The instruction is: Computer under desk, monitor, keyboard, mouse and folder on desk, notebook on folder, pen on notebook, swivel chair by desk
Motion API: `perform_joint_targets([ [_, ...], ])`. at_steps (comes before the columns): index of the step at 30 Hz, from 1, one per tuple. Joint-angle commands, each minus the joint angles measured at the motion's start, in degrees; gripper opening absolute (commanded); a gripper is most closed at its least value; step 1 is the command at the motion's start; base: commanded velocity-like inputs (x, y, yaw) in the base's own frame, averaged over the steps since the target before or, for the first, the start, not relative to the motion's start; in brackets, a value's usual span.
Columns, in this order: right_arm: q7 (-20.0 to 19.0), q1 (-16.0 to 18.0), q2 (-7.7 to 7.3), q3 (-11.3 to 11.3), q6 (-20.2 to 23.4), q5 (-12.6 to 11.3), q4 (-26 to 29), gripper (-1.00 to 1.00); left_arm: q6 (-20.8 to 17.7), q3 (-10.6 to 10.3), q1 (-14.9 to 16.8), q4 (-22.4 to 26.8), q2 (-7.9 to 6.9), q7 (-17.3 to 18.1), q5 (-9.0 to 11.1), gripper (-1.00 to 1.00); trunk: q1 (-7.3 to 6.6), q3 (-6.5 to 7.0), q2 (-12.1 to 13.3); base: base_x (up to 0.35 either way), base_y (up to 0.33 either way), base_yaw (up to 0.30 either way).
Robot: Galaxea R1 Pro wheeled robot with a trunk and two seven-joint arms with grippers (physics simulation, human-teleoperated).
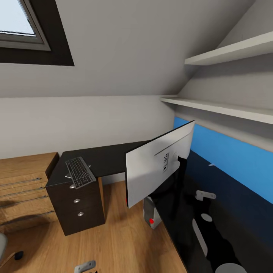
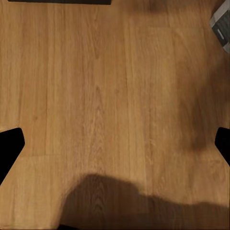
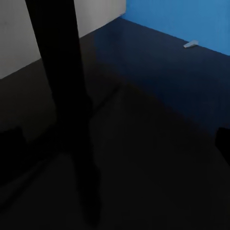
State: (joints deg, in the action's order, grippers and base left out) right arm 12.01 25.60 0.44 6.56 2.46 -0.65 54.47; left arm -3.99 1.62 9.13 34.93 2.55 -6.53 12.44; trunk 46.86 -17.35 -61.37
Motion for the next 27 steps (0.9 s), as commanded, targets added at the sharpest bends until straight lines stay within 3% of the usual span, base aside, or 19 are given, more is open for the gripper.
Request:
perform_joint_targets([
  [1, 0.1, -0.3, 0.37, 0.1, 0.3, -0.1, 0.4, 1.00, -0.3, 0.1, 0.0, -0.2, 0.15, -0.1, 0.4, 1.00, 0.00, -0.07, 0.0, 0.000, 0.000, 0.000],
  [8, 0.1, -0.8, 2.56, 0.2, 0.2, -0.1, 2.3, 1.00, -0.2, 0.1, 0.0, -0.8, 0.16, -0.1, 0.4, 1.00, 0.00, -0.07, 0.0, 0.000, 0.000, 0.000],
  [27, 0.4, -1.6, 2.67, 0.4, 0.1, -0.1, 1.4, 1.00, 5.4, -0.1, 0.0, -5.7, -0.08, 0.3, 0.1, 1.00, 0.00, -0.07, 0.0, 0.000, 0.000, 0.000],
])
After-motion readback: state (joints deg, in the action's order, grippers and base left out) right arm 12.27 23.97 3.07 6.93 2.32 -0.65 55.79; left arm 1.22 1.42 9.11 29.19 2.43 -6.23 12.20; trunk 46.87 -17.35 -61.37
